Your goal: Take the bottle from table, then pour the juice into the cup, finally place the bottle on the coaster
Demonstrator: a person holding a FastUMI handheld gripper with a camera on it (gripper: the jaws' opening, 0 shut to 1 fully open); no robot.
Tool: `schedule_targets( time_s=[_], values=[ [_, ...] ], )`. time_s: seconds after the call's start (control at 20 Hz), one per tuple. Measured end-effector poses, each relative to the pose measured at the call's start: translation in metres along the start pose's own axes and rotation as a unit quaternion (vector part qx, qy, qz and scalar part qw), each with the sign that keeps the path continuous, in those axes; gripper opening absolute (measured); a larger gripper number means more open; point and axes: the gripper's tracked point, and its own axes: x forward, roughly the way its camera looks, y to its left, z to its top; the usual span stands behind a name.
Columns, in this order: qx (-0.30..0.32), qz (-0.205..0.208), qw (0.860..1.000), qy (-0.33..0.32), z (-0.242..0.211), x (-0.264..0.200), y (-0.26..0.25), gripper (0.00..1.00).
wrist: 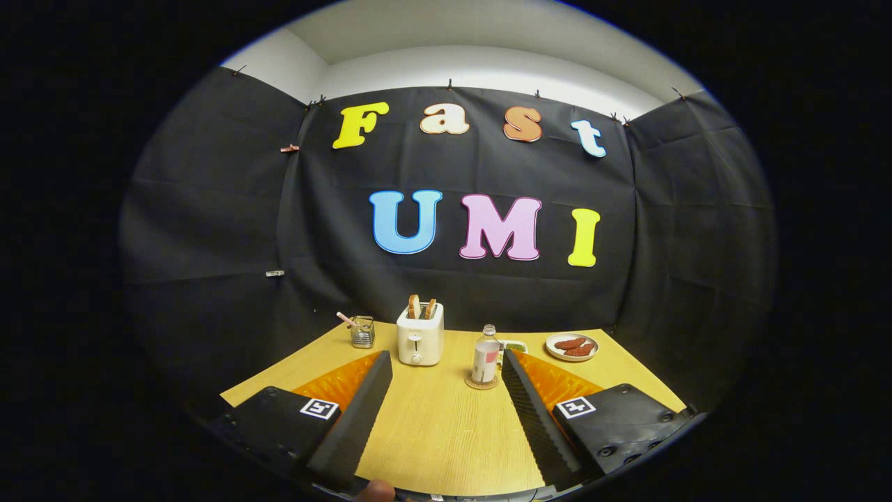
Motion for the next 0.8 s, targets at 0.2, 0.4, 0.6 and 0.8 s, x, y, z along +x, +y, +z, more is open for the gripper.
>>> schedule_targets(
  time_s=[0.2, 0.4, 0.6, 0.8],
  values=[
    [-0.006, 0.003, 1.000, 0.001, -0.003, 0.002, 0.002, 0.97],
    [-0.009, -0.003, 1.000, -0.004, -0.002, 0.011, 0.000, 0.97],
    [-0.003, -0.011, 1.000, -0.006, -0.005, 0.024, -0.003, 0.97],
    [-0.011, -0.016, 1.000, -0.003, -0.011, 0.037, -0.004, 0.97]
  ],
)
